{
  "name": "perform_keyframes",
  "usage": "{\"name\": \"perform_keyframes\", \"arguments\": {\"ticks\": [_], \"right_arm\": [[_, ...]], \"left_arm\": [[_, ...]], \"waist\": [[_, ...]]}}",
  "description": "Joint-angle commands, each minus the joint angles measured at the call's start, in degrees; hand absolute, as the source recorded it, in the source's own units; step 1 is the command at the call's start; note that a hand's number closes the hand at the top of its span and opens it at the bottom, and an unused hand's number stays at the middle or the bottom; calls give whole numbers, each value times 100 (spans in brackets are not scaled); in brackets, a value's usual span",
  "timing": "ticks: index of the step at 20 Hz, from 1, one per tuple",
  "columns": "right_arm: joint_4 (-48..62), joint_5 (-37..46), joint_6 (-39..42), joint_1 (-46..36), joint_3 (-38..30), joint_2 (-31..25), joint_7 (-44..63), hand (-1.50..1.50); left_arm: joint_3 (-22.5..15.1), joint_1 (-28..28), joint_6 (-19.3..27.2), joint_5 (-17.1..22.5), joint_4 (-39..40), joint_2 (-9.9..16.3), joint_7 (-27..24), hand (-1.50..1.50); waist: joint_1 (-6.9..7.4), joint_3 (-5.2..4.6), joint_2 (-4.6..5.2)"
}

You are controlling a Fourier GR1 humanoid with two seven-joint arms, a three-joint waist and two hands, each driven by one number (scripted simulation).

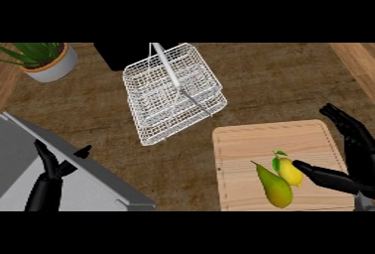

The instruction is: Pick the lemon from the cutting board and place it in the tiered basket

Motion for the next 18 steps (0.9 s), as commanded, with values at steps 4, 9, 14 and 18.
{"name": "perform_keyframes", "arguments": {"ticks": [4, 9, 14, 18], "right_arm": [[-108, 995, -147, 876, -161, -841, -672, -150], [-362, 1926, -967, 1434, -439, -1325, -277, -150], [-784, 2623, -1488, 1979, -389, -1400, 408, -150], [-1211, 3081, -1655, 2514, -61, -1240, 958, -150]], "left_arm": [[-240, -188, -751, 948, -99, -424, 894, 0], [-147, 42, -741, 860, -212, -439, 847, 0], [-79, 133, -956, 898, -521, -346, 1004, 0], [-73, 119, -1036, 895, -577, -391, 1107, 0]], "waist": [[-209, -349, 116], [-350, -401, 103], [-249, -407, 104], [-152, -403, 119]]}}
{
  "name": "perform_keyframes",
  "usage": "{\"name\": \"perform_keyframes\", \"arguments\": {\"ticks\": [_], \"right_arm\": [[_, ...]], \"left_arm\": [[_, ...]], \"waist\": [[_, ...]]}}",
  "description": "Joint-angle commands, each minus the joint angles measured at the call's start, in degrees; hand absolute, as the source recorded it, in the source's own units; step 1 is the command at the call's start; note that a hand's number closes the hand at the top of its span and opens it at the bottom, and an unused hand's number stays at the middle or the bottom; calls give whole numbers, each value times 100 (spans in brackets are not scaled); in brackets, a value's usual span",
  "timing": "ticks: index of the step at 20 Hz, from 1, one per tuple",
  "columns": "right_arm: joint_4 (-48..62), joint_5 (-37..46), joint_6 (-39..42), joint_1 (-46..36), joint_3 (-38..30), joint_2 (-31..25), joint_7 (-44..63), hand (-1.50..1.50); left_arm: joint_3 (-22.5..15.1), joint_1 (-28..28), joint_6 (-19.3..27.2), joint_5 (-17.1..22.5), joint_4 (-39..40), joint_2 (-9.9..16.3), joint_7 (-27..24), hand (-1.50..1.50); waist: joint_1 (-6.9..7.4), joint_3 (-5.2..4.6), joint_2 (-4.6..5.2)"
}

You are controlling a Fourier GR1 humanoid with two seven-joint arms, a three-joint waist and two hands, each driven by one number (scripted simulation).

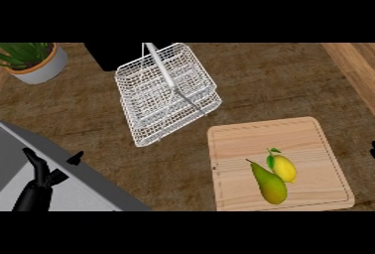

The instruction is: Pick the lemon from the cutting board and place it in the tiered basket

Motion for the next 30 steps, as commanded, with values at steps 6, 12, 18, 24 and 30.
{"name": "perform_keyframes", "arguments": {"ticks": [6, 12, 18, 24, 30], "right_arm": [[-992, 1292, -509, 700, 662, 318, 1524, -150], [-1206, 2438, -809, 1129, 909, 616, 2599, -150], [-1400, 3369, -622, 1288, 1548, 1080, 3470, -150], [-1397, 4301, -614, 1160, 1787, 1546, 4250, -150], [-1276, 4569, -585, 885, 1655, 1708, 4542, -150]], "left_arm": [[-417, -600, -555, 957, 54, -549, 845, 0], [-542, -736, -656, 987, -82, -568, 1129, 0], [-458, -1262, -718, 1252, 20, -484, 1517, 0], [-496, -1412, -686, 1309, 50, -528, 1747, 0], [-311, -1573, -831, 1551, 248, -409, 1848, 0]], "waist": [[205, -276, 132], [342, -255, 131], [493, -237, 138], [608, -224, 102], [640, -217, 97]]}}
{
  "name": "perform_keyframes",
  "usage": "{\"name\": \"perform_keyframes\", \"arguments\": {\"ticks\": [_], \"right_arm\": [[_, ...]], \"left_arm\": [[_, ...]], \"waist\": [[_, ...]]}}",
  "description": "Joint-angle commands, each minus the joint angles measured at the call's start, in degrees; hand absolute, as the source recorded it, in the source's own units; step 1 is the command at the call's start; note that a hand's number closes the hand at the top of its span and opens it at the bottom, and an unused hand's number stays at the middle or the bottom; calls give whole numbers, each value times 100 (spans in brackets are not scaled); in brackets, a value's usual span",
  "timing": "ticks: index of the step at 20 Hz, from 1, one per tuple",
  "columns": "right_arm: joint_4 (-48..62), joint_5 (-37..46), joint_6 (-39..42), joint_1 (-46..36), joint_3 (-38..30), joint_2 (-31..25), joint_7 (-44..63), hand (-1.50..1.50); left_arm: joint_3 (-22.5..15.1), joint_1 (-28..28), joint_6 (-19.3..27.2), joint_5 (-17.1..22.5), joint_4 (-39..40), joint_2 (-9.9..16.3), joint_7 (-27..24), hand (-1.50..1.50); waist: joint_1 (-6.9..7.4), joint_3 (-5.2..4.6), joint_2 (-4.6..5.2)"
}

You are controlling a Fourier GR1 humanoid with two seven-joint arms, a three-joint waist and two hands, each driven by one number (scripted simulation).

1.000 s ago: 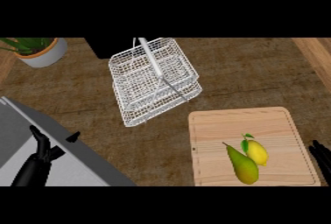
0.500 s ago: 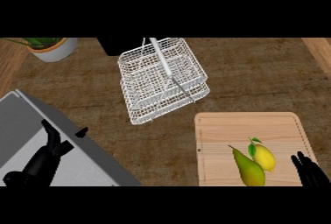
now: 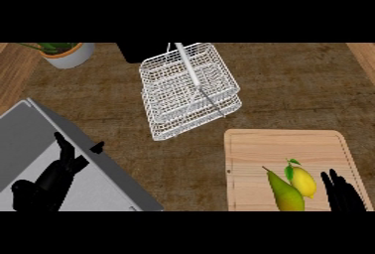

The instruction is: Pick the lemon from the cutting board and place it in the tiered basket

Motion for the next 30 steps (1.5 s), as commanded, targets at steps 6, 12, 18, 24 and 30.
{"name": "perform_keyframes", "arguments": {"ticks": [6, 12, 18, 24, 30], "right_arm": [[235, 376, -160, -209, 66, 340, 227, -150], [625, 195, -331, -504, -104, 430, 81, -150], [950, 24, -236, -636, -201, 409, -58, -150], [1298, 104, -200, -1251, -206, 821, 186, -150], [1612, -366, -15, -1400, -637, 441, -195, -150]], "left_arm": [[12, -853, 28, 580, 561, -713, 173, 0], [-76, -784, 14, 611, 497, -704, 149, 0], [-87, -1027, 113, 601, 472, -688, 360, 0], [-68, -1137, 130, 646, 501, -638, 389, 0], [-24, -981, 29, 776, 374, -587, 400, 0]], "waist": [[-59, -274, 67], [4, -264, 63], [-35, -259, 65], [13, -263, 83], [39, -261, 62]]}}
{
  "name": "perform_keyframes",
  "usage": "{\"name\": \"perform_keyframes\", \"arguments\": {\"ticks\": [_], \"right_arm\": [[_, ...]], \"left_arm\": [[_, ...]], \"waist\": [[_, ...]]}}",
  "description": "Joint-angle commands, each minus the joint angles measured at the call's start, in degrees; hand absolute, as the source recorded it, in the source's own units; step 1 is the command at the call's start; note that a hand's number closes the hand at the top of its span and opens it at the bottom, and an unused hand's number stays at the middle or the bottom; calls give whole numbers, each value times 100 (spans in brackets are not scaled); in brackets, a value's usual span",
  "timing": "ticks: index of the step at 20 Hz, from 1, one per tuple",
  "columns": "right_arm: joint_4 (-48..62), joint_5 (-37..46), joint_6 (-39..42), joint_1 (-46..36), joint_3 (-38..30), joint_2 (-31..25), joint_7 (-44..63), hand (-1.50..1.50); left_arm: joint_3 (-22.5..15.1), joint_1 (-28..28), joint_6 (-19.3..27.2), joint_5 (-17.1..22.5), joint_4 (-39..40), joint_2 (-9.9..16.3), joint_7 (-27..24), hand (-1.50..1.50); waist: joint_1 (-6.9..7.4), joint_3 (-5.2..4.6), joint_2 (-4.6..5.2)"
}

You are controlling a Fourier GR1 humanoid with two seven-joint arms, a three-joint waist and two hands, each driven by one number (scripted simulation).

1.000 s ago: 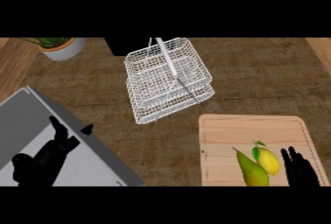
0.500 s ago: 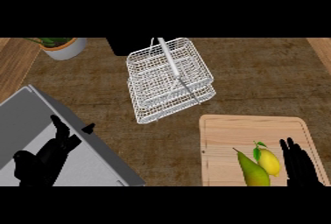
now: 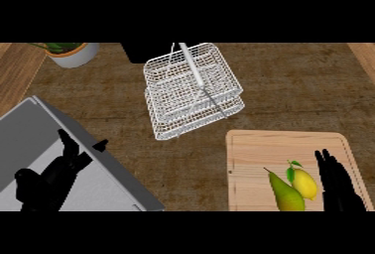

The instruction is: Pick the lemon from the cutting board and place it in the tiered basket

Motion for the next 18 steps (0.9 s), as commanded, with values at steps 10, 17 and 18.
{"name": "perform_keyframes", "arguments": {"ticks": [10, 17, 18], "right_arm": [[948, -107, -179, -592, 313, 308, -827, 150], [1014, 35, -377, -492, 181, 240, -1110, 150], [893, -13, -250, -636, 167, 282, -1032, 150]], "left_arm": [[18, -928, 121, 443, 350, -658, 160, 0], [-66, -754, 191, 304, 296, -682, 33, 0], [23, -811, 143, 389, 368, -641, 19, 0]], "waist": [[-76, -247, 118], [-97, -247, 111], [-92, -251, 121]]}}
